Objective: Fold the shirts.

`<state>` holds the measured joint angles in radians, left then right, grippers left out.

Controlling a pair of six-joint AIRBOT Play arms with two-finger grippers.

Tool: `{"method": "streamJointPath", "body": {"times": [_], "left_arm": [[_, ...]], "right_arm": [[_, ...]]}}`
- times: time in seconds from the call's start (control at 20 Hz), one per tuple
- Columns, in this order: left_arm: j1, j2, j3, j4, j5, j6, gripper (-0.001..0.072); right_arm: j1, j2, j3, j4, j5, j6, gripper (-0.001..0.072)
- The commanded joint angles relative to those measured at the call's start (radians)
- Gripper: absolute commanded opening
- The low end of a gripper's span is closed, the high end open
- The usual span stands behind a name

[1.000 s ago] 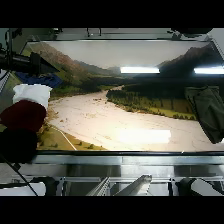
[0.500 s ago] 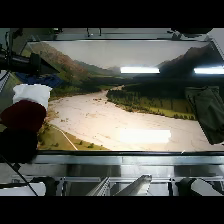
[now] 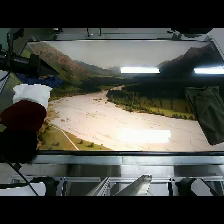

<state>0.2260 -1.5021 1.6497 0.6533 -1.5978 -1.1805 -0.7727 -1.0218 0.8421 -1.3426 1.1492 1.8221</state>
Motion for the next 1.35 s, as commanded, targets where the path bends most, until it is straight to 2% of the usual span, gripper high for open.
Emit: {"method": "streamJointPath", "body": {"times": [0.0, 0.05, 0.1, 0.25, 0.4, 0.65, 0.95, 1.3], "left_arm": [[0.001, 0.039, 0.000, 0.000, 0.003, -0.009, 0.0006], [0.001, 0.061, 0.000, 0.001, 0.003, -0.005, 0.0006], [0.001, 0.087, -0.003, 0.001, 0.004, -0.005, 0.0007], [0.001, 0.204, -0.139, 0.001, 0.049, 0.009, 0.0017], [-0.005, 0.368, -0.428, 0.001, 0.050, 0.015, 0.0018], [-0.018, 0.620, -0.853, 0.002, 0.111, 0.023, 0.0024], [-0.018, 0.773, -1.001, 0.008, 0.117, 0.036, 0.0024], [-0.018, 0.792, -1.003, 0.009, 0.116, 0.036, 0.0024]], "right_arm": [[0.098, 0.097, 0.047, 0.193, 0.084, -0.089, 0.0307], [0.144, 0.119, 0.047, 0.230, 0.086, -0.095, 0.0133], [0.201, 0.139, 0.046, 0.260, 0.087, -0.095, 0.0007], [0.401, 0.178, 0.043, 0.282, 0.087, -0.095, 0.0013], [0.651, 0.216, -0.013, 0.282, 0.073, -0.093, 0.0011], [0.957, 0.276, -0.187, 0.283, -0.054, -0.056, 0.0011], [1.010, 0.267, -0.202, 0.357, -0.042, -0.054, 0.0012], [1.010, 0.267, -0.202, 0.360, -0.042, -0.054, 0.0012]]}}
